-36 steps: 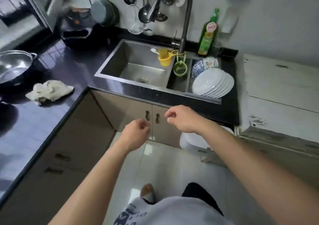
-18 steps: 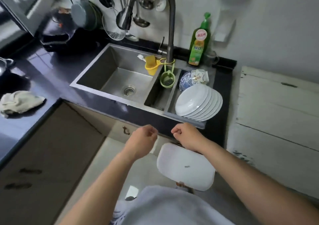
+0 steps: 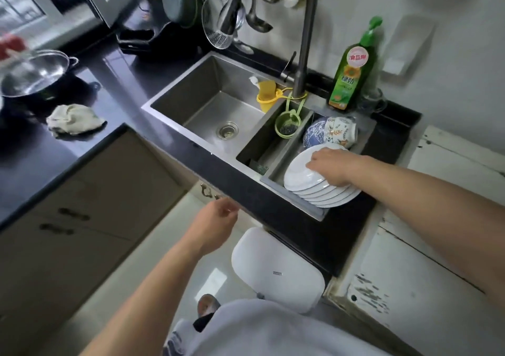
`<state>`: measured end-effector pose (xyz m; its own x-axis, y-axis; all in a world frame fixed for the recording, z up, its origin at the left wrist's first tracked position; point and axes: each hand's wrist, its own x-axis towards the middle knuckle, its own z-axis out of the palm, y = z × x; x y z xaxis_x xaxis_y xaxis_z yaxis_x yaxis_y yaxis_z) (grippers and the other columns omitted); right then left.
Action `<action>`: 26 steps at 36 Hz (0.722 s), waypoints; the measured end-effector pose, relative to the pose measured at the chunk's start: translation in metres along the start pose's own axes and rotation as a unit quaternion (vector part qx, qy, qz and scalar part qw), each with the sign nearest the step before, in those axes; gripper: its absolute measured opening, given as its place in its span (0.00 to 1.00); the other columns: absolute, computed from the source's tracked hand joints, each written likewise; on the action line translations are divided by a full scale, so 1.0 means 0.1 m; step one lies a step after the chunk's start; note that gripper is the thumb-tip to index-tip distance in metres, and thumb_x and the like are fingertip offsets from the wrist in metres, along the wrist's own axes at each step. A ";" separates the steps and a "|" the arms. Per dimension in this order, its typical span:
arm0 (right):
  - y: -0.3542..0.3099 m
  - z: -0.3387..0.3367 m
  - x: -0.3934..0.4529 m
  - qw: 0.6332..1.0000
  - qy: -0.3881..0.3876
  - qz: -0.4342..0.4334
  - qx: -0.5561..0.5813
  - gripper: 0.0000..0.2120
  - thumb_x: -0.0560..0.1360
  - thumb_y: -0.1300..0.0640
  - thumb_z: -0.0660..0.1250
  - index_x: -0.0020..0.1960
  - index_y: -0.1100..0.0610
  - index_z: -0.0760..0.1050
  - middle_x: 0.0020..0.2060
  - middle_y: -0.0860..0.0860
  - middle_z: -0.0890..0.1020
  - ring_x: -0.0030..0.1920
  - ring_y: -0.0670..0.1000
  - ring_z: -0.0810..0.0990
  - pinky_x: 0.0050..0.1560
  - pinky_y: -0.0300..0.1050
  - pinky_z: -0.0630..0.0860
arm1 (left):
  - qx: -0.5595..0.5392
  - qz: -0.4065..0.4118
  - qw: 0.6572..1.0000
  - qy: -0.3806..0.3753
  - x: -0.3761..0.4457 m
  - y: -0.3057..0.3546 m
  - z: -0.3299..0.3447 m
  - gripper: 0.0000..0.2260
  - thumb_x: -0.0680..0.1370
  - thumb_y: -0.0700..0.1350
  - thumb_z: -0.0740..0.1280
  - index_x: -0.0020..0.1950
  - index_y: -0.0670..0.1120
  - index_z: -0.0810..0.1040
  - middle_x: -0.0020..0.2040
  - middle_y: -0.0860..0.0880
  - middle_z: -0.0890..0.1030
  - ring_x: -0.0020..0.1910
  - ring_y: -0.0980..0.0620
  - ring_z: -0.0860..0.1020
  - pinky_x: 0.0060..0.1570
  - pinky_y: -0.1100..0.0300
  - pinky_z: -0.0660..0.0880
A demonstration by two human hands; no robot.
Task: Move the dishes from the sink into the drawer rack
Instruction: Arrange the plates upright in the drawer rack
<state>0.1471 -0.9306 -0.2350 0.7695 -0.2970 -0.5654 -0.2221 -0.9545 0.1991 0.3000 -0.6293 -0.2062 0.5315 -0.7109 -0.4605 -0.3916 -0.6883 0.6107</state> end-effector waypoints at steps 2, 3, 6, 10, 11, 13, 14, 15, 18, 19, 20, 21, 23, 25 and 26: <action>0.02 0.02 0.02 1.000 0.023 -0.010 -0.012 0.25 0.76 0.66 0.64 0.71 0.53 0.70 0.65 0.53 0.72 0.66 0.57 0.72 0.59 0.55 0.77 | -0.004 -0.016 1.000 0.012 -0.03 -0.01 0.05 0.07 0.82 0.43 0.64 0.56 0.49 0.81 0.51 0.49 0.83 0.50 0.48 0.83 0.54 0.55 0.78; 0.03 0.03 0.03 0.999 0.032 -0.010 -0.016 0.24 0.76 0.66 0.65 0.70 0.54 0.71 0.65 0.53 0.72 0.65 0.57 0.72 0.58 0.55 0.78 | -0.003 -0.023 1.000 0.013 -0.04 -0.01 0.07 0.08 0.82 0.43 0.64 0.58 0.48 0.82 0.53 0.49 0.83 0.50 0.48 0.83 0.53 0.56 0.77; 0.02 0.06 0.00 0.998 0.048 -0.016 -0.025 0.21 0.76 0.66 0.65 0.68 0.55 0.72 0.62 0.53 0.72 0.63 0.56 0.74 0.57 0.55 0.78 | 0.001 -0.037 0.999 0.013 -0.10 -0.02 0.11 0.10 0.82 0.44 0.64 0.60 0.47 0.82 0.53 0.48 0.83 0.51 0.48 0.83 0.50 0.59 0.75; 0.00 0.07 -0.06 0.996 0.054 -0.029 -0.060 0.18 0.77 0.64 0.65 0.65 0.55 0.72 0.63 0.52 0.71 0.61 0.56 0.74 0.53 0.53 0.78 | -0.007 -0.049 0.999 0.019 -0.19 -0.05 0.12 0.09 0.82 0.44 0.64 0.59 0.47 0.81 0.55 0.47 0.84 0.52 0.47 0.83 0.48 0.60 0.73; 0.01 0.07 -0.07 0.996 0.056 -0.032 -0.064 0.18 0.77 0.64 0.65 0.66 0.55 0.72 0.63 0.52 0.71 0.61 0.56 0.74 0.53 0.52 0.77 | -0.009 -0.050 0.998 0.024 -0.21 -0.07 0.11 0.09 0.82 0.44 0.64 0.59 0.47 0.81 0.57 0.47 0.84 0.52 0.47 0.83 0.48 0.60 0.73; 0.03 0.06 -0.10 0.995 0.065 -0.037 -0.065 0.18 0.77 0.64 0.63 0.66 0.56 0.72 0.64 0.52 0.71 0.61 0.56 0.73 0.54 0.52 0.77 | -0.009 -0.052 0.998 0.032 -0.24 -0.08 0.10 0.09 0.82 0.45 0.64 0.59 0.48 0.81 0.57 0.49 0.84 0.53 0.48 0.83 0.49 0.60 0.73; 0.04 0.05 -0.13 0.994 0.074 -0.038 -0.067 0.18 0.77 0.65 0.63 0.65 0.56 0.71 0.63 0.52 0.70 0.60 0.56 0.73 0.54 0.52 0.78 | -0.008 -0.053 0.998 0.034 -0.26 -0.08 0.10 0.09 0.82 0.45 0.64 0.60 0.48 0.81 0.56 0.49 0.84 0.52 0.49 0.83 0.48 0.61 0.72; 0.05 0.05 -0.15 0.993 0.084 -0.037 -0.069 0.18 0.76 0.65 0.63 0.65 0.56 0.71 0.63 0.52 0.70 0.60 0.56 0.72 0.53 0.52 0.78 | -0.007 -0.052 0.998 0.036 -0.27 -0.08 0.11 0.09 0.82 0.45 0.64 0.60 0.48 0.81 0.55 0.49 0.84 0.52 0.50 0.83 0.47 0.61 0.72; 0.07 0.05 -0.20 0.988 0.133 -0.017 -0.073 0.17 0.76 0.65 0.63 0.63 0.56 0.67 0.61 0.53 0.68 0.59 0.55 0.71 0.45 0.50 0.76 | -0.007 -0.050 0.998 0.036 -0.32 -0.07 0.14 0.09 0.83 0.44 0.64 0.61 0.47 0.81 0.54 0.49 0.83 0.51 0.50 0.82 0.46 0.61 0.72; 0.07 0.06 -0.21 0.986 0.148 -0.006 -0.078 0.17 0.76 0.66 0.63 0.62 0.56 0.66 0.60 0.53 0.68 0.59 0.55 0.71 0.42 0.49 0.74 | -0.009 -0.049 0.998 0.033 -0.32 -0.06 0.15 0.09 0.83 0.44 0.64 0.61 0.47 0.81 0.54 0.49 0.83 0.51 0.50 0.82 0.47 0.61 0.72; 0.06 0.08 -0.21 0.983 0.162 0.006 -0.087 0.17 0.76 0.66 0.63 0.62 0.56 0.65 0.60 0.53 0.68 0.59 0.55 0.71 0.40 0.49 0.72 | -0.010 -0.050 0.998 0.030 -0.33 -0.05 0.17 0.10 0.83 0.43 0.64 0.61 0.47 0.81 0.55 0.48 0.83 0.52 0.50 0.82 0.48 0.61 0.72; 0.05 0.11 -0.22 0.979 0.177 0.017 -0.097 0.16 0.76 0.66 0.63 0.61 0.56 0.65 0.59 0.53 0.69 0.58 0.55 0.71 0.39 0.49 0.71 | -0.010 -0.051 0.998 0.026 -0.34 -0.05 0.19 0.10 0.83 0.44 0.63 0.61 0.47 0.81 0.55 0.48 0.83 0.52 0.49 0.82 0.49 0.61 0.73; 0.02 0.18 -0.23 0.971 0.202 0.039 -0.122 0.12 0.78 0.65 0.61 0.59 0.56 0.66 0.56 0.53 0.70 0.56 0.55 0.71 0.39 0.51 0.72 | -0.009 -0.053 0.998 0.015 -0.35 -0.03 0.22 0.10 0.83 0.44 0.63 0.61 0.47 0.81 0.55 0.49 0.83 0.52 0.49 0.82 0.49 0.60 0.73; -0.01 0.21 -0.26 0.965 0.225 0.057 -0.125 0.09 0.79 0.65 0.56 0.57 0.57 0.68 0.54 0.54 0.71 0.53 0.56 0.72 0.42 0.54 0.75 | -0.010 -0.052 0.999 0.006 -0.37 -0.01 0.24 0.10 0.83 0.44 0.63 0.61 0.47 0.81 0.56 0.49 0.83 0.53 0.49 0.82 0.48 0.61 0.72; -0.01 0.22 -0.28 0.960 0.244 0.060 -0.123 0.09 0.79 0.65 0.53 0.55 0.58 0.69 0.53 0.55 0.72 0.52 0.57 0.72 0.44 0.56 0.76 | -0.009 -0.052 0.999 0.004 -0.38 -0.01 0.24 0.10 0.83 0.44 0.63 0.61 0.48 0.81 0.55 0.50 0.83 0.53 0.50 0.82 0.47 0.61 0.72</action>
<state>0.1131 -0.9223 -0.2368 0.9495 -0.2988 -0.0958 -0.2250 -0.8611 0.4560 0.2626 -0.6053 -0.2046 0.5739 -0.6348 -0.5174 -0.3208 -0.7555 0.5712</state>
